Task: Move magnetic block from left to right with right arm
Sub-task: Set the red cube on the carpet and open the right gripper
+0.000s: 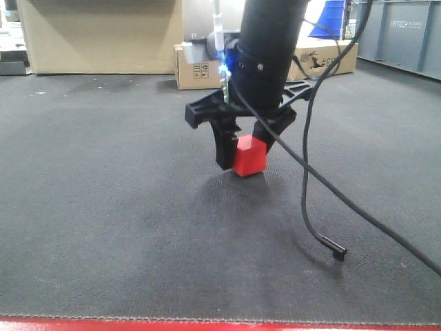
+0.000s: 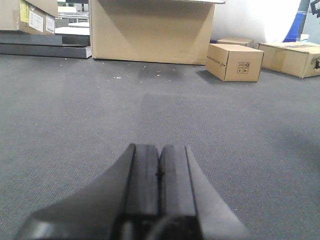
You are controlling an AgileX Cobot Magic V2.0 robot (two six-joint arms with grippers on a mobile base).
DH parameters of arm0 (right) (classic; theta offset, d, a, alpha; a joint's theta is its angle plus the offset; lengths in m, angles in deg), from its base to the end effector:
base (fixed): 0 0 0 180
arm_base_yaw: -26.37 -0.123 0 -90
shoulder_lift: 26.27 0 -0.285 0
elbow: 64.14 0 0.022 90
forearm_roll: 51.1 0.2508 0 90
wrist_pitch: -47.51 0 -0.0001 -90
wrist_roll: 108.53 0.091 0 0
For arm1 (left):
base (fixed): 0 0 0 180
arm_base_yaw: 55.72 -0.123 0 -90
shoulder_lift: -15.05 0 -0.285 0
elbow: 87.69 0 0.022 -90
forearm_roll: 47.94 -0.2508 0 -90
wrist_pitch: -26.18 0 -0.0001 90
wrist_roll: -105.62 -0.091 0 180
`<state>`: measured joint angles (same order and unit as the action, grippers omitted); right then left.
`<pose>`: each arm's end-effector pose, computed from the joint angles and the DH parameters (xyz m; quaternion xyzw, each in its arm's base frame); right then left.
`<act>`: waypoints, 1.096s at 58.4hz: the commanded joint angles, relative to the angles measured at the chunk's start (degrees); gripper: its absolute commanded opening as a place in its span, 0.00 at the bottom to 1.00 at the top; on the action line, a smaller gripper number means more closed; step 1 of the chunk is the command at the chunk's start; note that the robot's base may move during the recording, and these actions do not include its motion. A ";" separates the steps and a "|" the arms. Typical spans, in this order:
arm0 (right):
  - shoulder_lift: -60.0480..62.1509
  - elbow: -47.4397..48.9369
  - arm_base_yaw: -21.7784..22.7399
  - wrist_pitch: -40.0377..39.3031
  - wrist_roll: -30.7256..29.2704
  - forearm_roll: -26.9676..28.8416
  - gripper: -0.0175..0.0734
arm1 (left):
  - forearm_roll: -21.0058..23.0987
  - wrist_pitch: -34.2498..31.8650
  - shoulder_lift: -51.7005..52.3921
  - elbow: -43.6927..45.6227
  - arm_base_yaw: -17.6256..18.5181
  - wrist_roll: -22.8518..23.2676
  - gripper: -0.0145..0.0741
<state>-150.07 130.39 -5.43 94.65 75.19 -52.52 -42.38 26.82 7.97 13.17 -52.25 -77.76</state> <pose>0.3739 0.2299 0.2144 -0.2437 0.9480 0.0522 0.1979 0.0567 -0.0035 0.2015 0.0081 0.6874 -0.0362 0.7253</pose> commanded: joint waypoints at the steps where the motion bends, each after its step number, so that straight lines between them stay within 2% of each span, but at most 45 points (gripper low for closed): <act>1: 2.97 2.07 0.15 -2.30 -0.44 -0.07 0.45 | 0.26 -5.23 0.49 -0.38 -0.03 0.40 0.02; 12: 2.77 2.07 0.22 -2.53 -0.44 -0.07 0.48 | 0.26 -5.23 0.49 -0.38 -0.03 0.40 0.02; 15: 2.94 2.07 0.22 -2.59 -0.44 -0.07 0.55 | 0.26 -5.23 0.49 -0.38 -0.03 0.40 0.02; 25: 4.14 2.07 0.22 -2.41 -0.44 -0.07 0.91 | 0.26 -5.23 0.49 -0.38 -0.03 0.40 0.02; 34: 6.88 2.07 0.22 -2.29 -0.44 -0.07 0.89 | 0.26 -5.23 0.49 -0.38 -0.03 0.40 0.02; 40: 9.99 1.99 0.22 -2.03 -0.44 -0.07 0.85 | 0.26 -5.23 0.49 -0.38 -0.03 0.40 0.02; 44: 12.71 1.39 0.22 -1.74 -0.44 -0.07 0.77 | 0.26 -5.23 0.49 -0.38 -0.03 0.40 0.02; 52: 22.25 -4.94 0.22 -2.21 -0.44 -0.07 0.49 | 0.26 -5.23 0.49 -0.38 -0.03 0.40 0.02; 57: 28.47 -10.54 0.22 -4.47 -0.44 -0.07 0.37 | 0.26 -5.23 0.49 -0.38 -0.03 0.40 0.02; 62: 35.39 -17.09 0.22 -7.68 -0.44 -0.07 0.27 | 0.26 -5.23 0.49 -0.38 -0.03 0.40 0.02; 64: 38.71 -20.16 0.22 -9.65 -0.44 -0.07 0.27 | 0.26 -5.23 0.49 -0.38 -0.03 0.40 0.02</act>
<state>-120.24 115.01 -5.43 91.30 75.19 -52.43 -42.38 26.82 7.97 13.17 -52.25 -77.76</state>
